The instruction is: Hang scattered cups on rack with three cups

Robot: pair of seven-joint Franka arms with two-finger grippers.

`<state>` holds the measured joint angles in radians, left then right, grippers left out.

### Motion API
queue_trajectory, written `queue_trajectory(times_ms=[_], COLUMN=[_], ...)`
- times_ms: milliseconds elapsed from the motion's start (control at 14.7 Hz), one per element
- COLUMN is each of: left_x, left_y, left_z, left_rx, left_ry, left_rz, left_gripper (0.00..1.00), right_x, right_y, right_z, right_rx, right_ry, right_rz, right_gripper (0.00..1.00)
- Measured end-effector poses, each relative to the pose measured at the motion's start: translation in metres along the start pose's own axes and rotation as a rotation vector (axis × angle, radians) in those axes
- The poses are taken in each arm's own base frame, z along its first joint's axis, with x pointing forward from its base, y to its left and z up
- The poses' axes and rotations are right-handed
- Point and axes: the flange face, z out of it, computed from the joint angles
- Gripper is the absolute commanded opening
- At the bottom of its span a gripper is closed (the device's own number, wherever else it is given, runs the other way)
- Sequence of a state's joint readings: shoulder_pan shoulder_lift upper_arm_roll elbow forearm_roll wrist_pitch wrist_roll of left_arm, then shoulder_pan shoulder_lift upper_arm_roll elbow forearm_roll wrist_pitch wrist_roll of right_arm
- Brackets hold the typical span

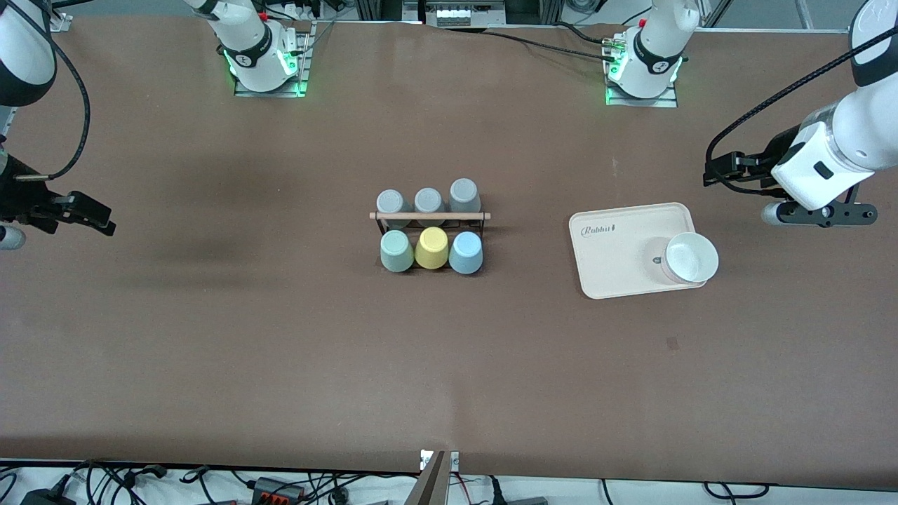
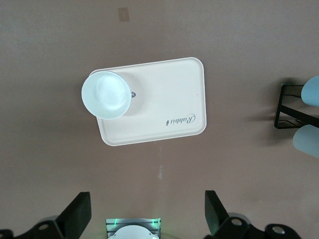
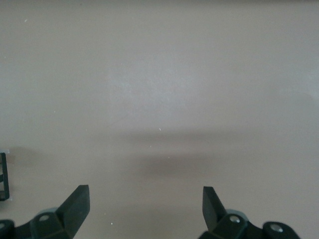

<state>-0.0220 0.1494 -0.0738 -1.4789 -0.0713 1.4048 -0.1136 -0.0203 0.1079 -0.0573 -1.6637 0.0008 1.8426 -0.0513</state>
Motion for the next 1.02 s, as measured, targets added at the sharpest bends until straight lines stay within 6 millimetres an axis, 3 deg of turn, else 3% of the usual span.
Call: queue_trajectory(times_ms=[1019], left_x=[-0.001], left_y=[-0.002], left_z=[0.001], left_rx=[0.000], left_ry=[-0.008], left_rz=[-0.004], left_gripper=[1.00], right_x=[-0.006], right_y=[-0.010], right_z=[-0.013], right_rx=[0.004], right_ry=[0.006], right_rz=[-0.022], right_gripper=[1.00])
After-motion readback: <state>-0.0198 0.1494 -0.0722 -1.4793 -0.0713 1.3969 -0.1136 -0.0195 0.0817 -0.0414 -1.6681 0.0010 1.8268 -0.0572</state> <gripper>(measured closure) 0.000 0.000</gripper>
